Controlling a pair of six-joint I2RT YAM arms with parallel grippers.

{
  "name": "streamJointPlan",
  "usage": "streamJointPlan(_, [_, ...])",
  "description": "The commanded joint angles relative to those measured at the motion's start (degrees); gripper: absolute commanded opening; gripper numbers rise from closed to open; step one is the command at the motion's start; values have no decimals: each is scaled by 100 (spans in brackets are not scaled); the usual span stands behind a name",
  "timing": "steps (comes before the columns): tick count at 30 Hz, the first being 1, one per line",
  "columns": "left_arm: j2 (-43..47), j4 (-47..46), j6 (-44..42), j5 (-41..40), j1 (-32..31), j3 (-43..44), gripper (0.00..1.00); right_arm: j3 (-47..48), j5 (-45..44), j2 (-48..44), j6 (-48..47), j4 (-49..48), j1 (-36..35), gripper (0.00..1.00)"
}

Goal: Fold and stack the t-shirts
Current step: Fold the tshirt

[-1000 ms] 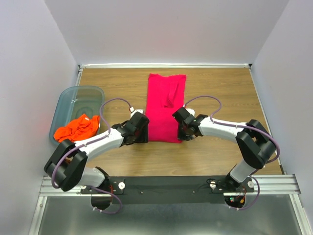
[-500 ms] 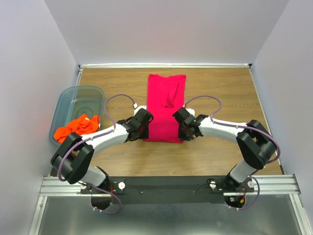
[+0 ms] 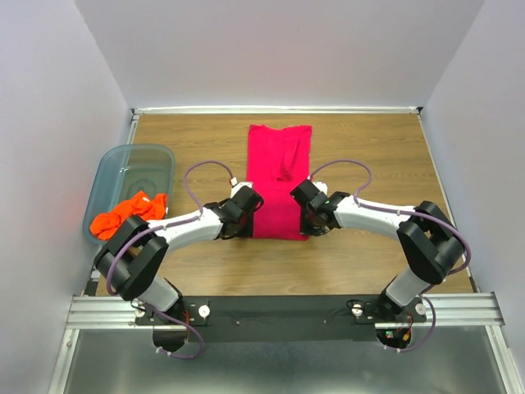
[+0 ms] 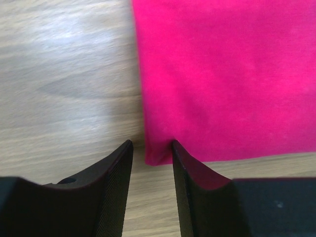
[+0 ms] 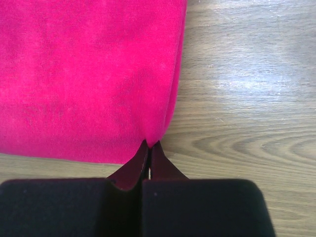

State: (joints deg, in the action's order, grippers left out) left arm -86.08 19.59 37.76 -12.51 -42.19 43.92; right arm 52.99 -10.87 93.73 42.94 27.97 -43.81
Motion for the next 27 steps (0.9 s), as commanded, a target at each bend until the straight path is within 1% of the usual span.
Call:
streamJointPlan(1, [-329,88,74,-137,-157,2,47,-79,-196,84,-119,508,-13,1])
streamJointPlan(6, [-585,308,205,-181,-342,81,48,-52,-178,66,-154,499,-13,1])
streamJointPlan(10, [-699,457,241,-181,-377,169,48,-52,-169,14,-163,508,-13,1])
streamJointPlan(13, [-682,528,258,-164,-395,169,36,-70,-205,-101,-154,517,-13,1])
streamJointPlan(14, [-673,528,258,-138,-403,143,26,-78,-213,-118,-172,534,-13,1])
streamJointPlan(16, [-638,572,250,-67,-395,134,11,-105,-222,-162,-181,561,-5,1])
streamJointPlan(17, [-620,641,241,37,-403,108,0,-122,-205,-189,-189,604,-13,1])
streamJointPlan(19, [-445,729,214,178,-404,55,0,-236,-161,-355,-198,701,-13,1])
streamJointPlan(22, [-94,1238,153,643,-474,-15,0,-316,146,-697,-364,1078,-13,1])
streamJointPlan(23, [168,1466,75,923,-500,63,0,-264,312,-794,-365,1610,-13,1])
streamJointPlan(24, [327,1973,56,1022,-535,125,0,-193,410,-891,-417,1894,-13,1])
streamJointPlan(25, [494,2204,56,1110,-579,169,0,-149,489,-1005,-496,2166,-22,1])
streamJointPlan(26, [853,2589,82,1415,-632,265,0,-18,585,-1276,-506,2709,-22,1])
streamJointPlan(27, [1022,2750,83,1592,-649,292,0,44,647,-1409,-541,2958,-22,1])
